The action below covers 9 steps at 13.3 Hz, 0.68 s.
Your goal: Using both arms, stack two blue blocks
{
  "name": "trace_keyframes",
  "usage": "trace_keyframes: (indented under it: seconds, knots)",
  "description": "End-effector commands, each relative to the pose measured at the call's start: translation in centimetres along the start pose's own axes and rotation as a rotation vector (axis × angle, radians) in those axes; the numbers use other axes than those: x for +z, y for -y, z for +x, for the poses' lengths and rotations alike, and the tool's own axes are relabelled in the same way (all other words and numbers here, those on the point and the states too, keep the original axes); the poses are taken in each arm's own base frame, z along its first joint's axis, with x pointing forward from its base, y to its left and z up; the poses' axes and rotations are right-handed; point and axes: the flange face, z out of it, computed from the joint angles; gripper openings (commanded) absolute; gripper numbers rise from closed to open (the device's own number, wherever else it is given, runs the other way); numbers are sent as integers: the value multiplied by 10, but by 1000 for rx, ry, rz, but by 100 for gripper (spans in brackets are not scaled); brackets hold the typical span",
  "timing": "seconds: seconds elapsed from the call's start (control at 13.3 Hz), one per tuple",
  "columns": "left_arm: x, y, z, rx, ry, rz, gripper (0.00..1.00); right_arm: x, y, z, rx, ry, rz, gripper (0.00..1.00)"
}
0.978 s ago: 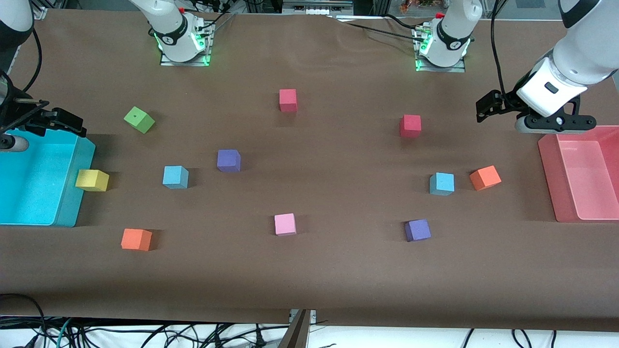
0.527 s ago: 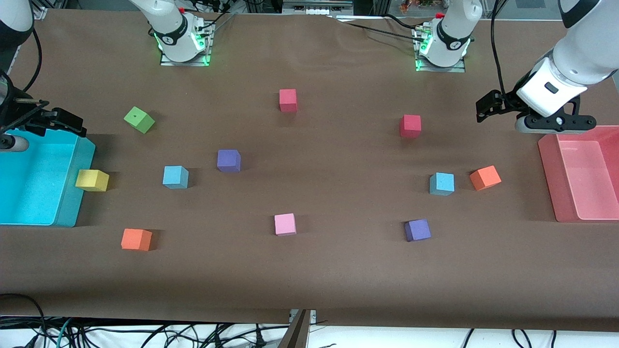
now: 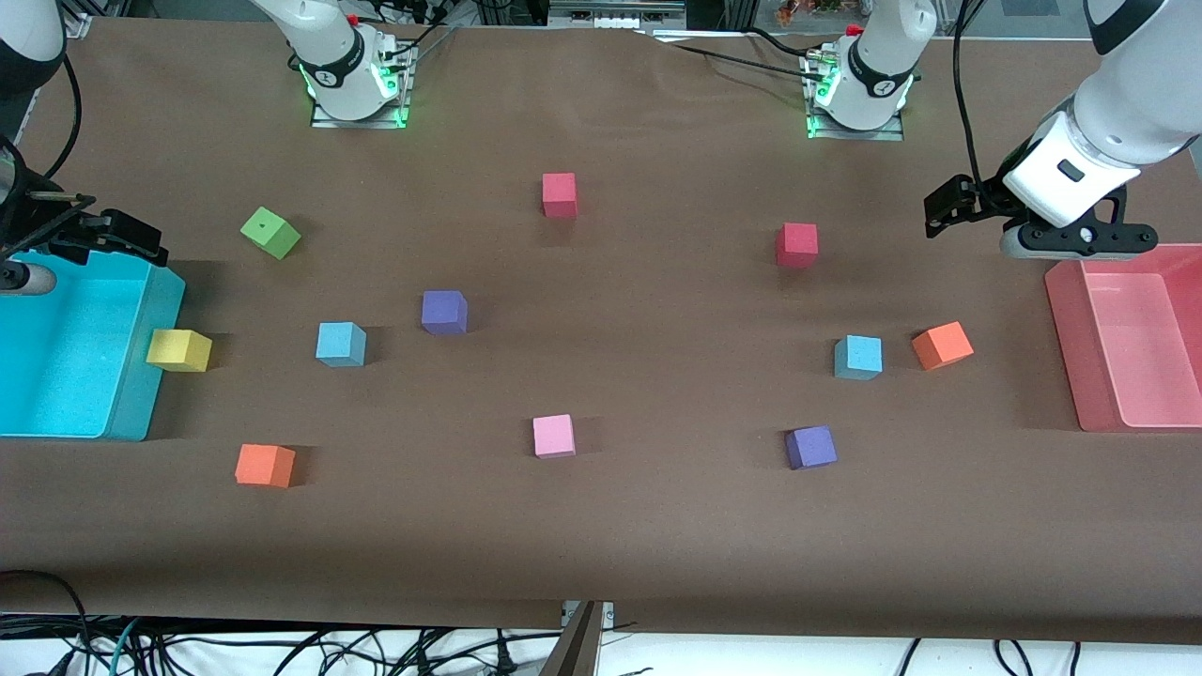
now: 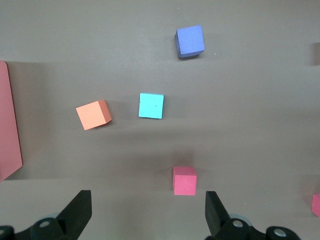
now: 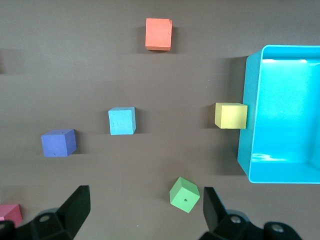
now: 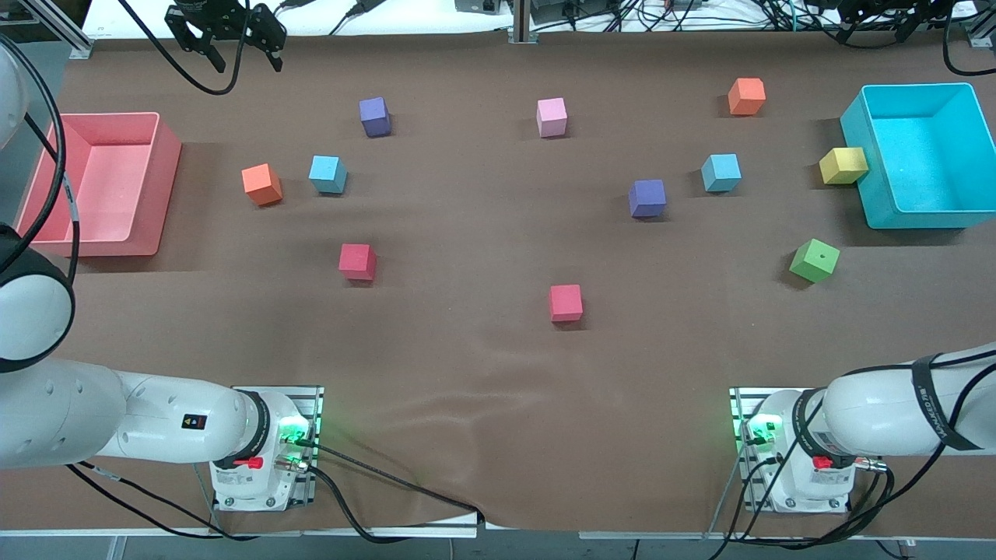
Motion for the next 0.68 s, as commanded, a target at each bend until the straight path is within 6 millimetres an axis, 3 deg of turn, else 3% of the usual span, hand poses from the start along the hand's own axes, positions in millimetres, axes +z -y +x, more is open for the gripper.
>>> trace_keyframes:
  seconds: [0.0,0.38,0.6]
  knots:
    - [-5,-1,1,9,6,-9,100,-2,-2,-4,11,5,-10,100]
    - [-5,0,1,7,6,-9,100,6,3,2,3,8,-11,100]
    - [-5,-2,1,10,6,-9,100,27,12,10,-16,51,-19,100]
